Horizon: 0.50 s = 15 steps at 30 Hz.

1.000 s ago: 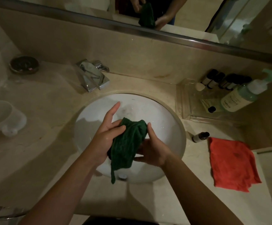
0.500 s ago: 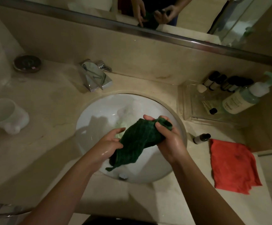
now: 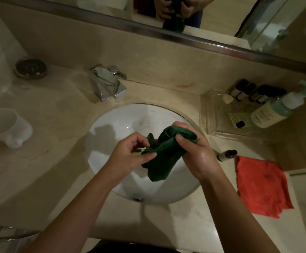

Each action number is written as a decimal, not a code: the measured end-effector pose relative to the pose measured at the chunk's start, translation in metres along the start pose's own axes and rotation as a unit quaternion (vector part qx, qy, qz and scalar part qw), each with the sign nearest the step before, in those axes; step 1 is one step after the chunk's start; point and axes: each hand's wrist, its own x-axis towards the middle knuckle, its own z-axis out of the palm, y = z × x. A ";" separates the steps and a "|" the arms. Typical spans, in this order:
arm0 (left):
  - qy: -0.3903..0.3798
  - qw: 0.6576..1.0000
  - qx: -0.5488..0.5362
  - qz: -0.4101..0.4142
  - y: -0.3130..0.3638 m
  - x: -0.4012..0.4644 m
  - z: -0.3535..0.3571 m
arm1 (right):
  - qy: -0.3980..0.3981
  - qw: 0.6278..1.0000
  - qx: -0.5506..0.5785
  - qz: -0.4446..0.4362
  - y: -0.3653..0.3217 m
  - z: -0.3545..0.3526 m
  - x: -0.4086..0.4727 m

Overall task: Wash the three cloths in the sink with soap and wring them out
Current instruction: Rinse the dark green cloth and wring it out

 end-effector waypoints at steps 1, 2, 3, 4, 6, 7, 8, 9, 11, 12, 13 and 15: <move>0.000 1.000 -0.002 0.007 0.000 -0.001 0.002 | 0.008 1.000 -0.010 -0.006 -0.002 0.000 0.000; -0.001 1.000 -0.011 0.011 0.000 -0.001 0.003 | 0.014 1.000 -0.013 -0.010 -0.003 0.001 0.001; -0.002 1.000 -0.025 0.014 0.001 -0.001 0.004 | 0.020 1.000 -0.009 -0.009 -0.005 0.002 0.001; 0.001 0.999 -0.037 0.015 0.002 -0.001 0.004 | 0.025 1.000 -0.004 -0.007 -0.006 0.002 0.001; 0.024 0.999 -0.037 0.024 0.001 0.000 0.005 | 0.039 0.999 -0.016 -0.004 -0.009 0.002 0.000; 0.042 0.998 -0.029 0.032 0.001 0.001 0.006 | 0.048 0.998 -0.036 -0.004 -0.010 0.002 -0.001; 0.065 0.997 -0.019 0.039 0.001 0.002 0.006 | 0.059 0.997 -0.059 -0.004 -0.011 0.002 -0.002; 0.087 0.995 -0.009 0.048 0.001 0.003 0.006 | 0.070 0.994 -0.081 -0.005 -0.012 0.002 -0.002; 0.122 0.991 0.000 0.062 0.000 0.006 0.004 | 0.094 0.989 -0.114 -0.013 -0.013 0.003 -0.001; 0.135 0.989 -0.004 0.064 0.001 0.006 0.004 | 0.104 0.986 -0.125 -0.019 -0.013 0.003 -0.001; 0.142 0.988 -0.011 0.066 0.001 0.007 0.004 | 0.113 0.984 -0.135 -0.023 -0.013 0.003 0.000; 0.150 0.986 -0.013 0.072 0.003 0.008 0.004 | 0.128 0.981 -0.146 -0.024 -0.012 0.002 0.001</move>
